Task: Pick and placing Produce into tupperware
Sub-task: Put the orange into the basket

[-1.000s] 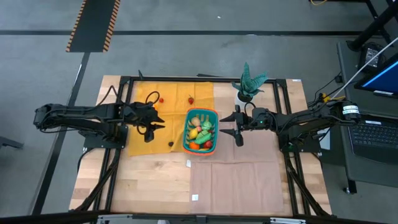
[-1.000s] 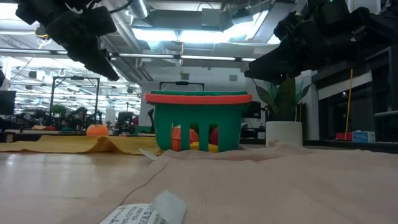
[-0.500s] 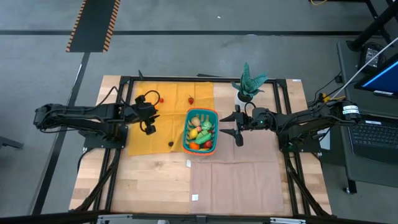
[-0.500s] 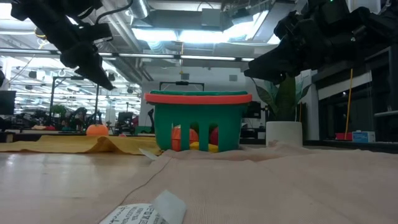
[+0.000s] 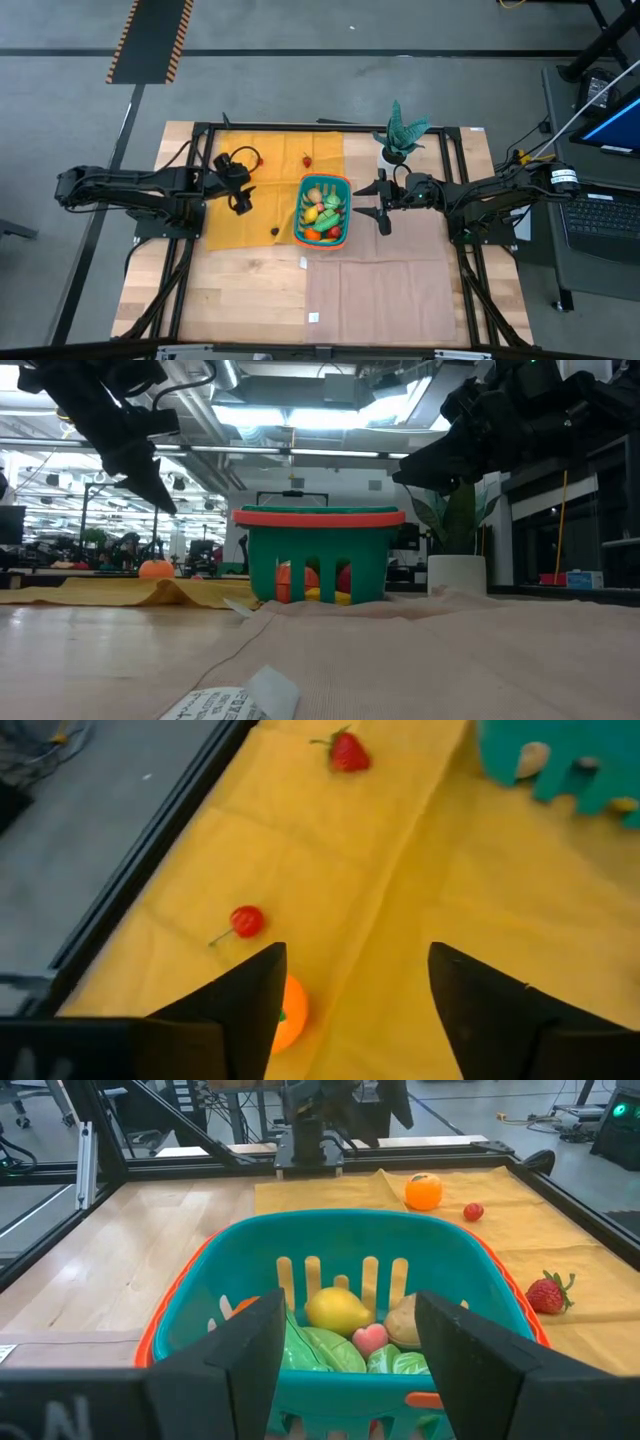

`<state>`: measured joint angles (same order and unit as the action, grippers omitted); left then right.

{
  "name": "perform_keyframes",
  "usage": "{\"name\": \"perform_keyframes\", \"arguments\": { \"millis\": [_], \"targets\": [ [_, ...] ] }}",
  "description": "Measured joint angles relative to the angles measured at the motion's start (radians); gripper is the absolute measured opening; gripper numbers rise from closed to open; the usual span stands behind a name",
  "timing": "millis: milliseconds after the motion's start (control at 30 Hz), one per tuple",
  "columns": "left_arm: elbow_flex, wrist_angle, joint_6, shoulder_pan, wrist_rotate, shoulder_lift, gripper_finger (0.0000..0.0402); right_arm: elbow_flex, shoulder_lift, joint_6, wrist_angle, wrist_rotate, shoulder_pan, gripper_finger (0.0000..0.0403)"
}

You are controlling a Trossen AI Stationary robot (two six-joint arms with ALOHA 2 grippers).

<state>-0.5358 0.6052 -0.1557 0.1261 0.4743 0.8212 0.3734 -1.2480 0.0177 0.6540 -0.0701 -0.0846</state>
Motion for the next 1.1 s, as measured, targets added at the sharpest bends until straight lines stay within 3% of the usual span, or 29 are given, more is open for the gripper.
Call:
{"name": "perform_keyframes", "arguments": {
  "millis": [267, 500, 867, 1100],
  "targets": [
    [0.000, 0.013, -0.028, 0.000, 0.058, 0.014, 0.0267, 0.000, 0.000, 0.000, 0.000, 0.000, 0.000, 0.0225],
    [0.000, 0.009, -0.020, 0.000, 0.117, 0.009, 0.0267, 0.000, 0.000, 0.000, 0.002, 0.000, 0.000, 0.0225],
    [0.000, 0.009, -0.021, 0.000, 0.111, 0.009, 0.0265, 0.000, 0.000, -0.003, 0.003, 0.000, 0.000, 0.0225],
    [0.000, 0.015, -0.080, 0.014, 0.108, 0.009, 0.0304, 0.000, 0.000, -0.003, 0.003, 0.000, 0.000, 0.0225]
  ]
}}
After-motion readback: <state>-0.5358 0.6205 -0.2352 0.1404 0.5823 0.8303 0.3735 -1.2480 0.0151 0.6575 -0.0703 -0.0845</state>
